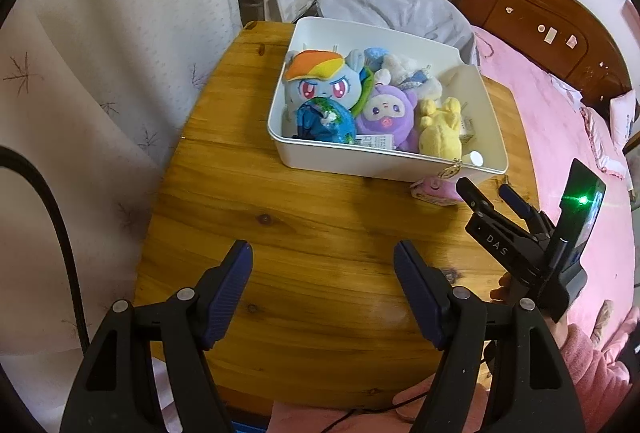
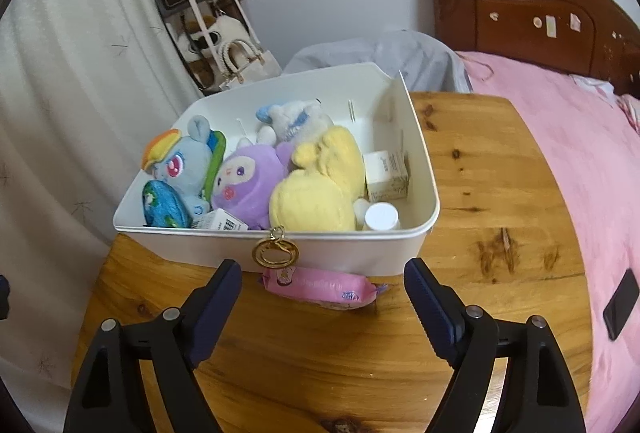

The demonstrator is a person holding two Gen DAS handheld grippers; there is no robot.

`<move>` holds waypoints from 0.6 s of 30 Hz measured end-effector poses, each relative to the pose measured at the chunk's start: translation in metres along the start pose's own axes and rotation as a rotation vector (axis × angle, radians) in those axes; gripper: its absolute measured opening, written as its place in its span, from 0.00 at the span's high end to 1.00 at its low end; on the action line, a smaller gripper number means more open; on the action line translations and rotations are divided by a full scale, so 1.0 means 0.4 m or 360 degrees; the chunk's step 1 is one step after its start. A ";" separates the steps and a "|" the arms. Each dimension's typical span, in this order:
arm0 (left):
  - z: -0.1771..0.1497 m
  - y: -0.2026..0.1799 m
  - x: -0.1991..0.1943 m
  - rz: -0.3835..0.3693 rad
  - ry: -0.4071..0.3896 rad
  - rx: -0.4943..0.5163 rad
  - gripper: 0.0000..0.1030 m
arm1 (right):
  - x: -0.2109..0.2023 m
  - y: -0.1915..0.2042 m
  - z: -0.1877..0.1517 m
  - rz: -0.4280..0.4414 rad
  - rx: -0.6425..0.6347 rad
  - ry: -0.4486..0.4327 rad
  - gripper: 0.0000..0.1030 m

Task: Organize objects
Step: 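Withdraw both tools from the tray, moving the right tool toward the pink wipes pack, then grasp the pink wet-wipes pack with the right tool and lift it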

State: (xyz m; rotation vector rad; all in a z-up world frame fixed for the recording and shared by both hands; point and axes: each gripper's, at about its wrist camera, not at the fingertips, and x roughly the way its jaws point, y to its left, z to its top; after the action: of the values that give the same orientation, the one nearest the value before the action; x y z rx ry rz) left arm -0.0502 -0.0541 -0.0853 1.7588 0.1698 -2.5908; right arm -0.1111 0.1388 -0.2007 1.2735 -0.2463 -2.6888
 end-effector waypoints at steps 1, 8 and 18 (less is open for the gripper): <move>0.002 0.005 0.003 0.0002 0.0010 -0.0002 0.26 | 0.007 0.002 -0.003 -0.0012 0.0004 0.0005 0.18; 0.024 0.042 0.034 -0.0028 0.0089 -0.0016 0.26 | 0.056 0.011 -0.026 -0.0075 0.0030 0.0052 0.16; 0.048 0.063 0.079 -0.0067 0.0199 0.0040 0.26 | 0.109 0.026 -0.054 -0.0135 0.0063 0.0107 0.00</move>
State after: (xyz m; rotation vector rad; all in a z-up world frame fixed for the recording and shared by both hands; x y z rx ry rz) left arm -0.0782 -0.0790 -0.1095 1.9481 0.1770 -2.5219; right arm -0.1210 0.1179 -0.2449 1.4134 -0.2438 -2.7177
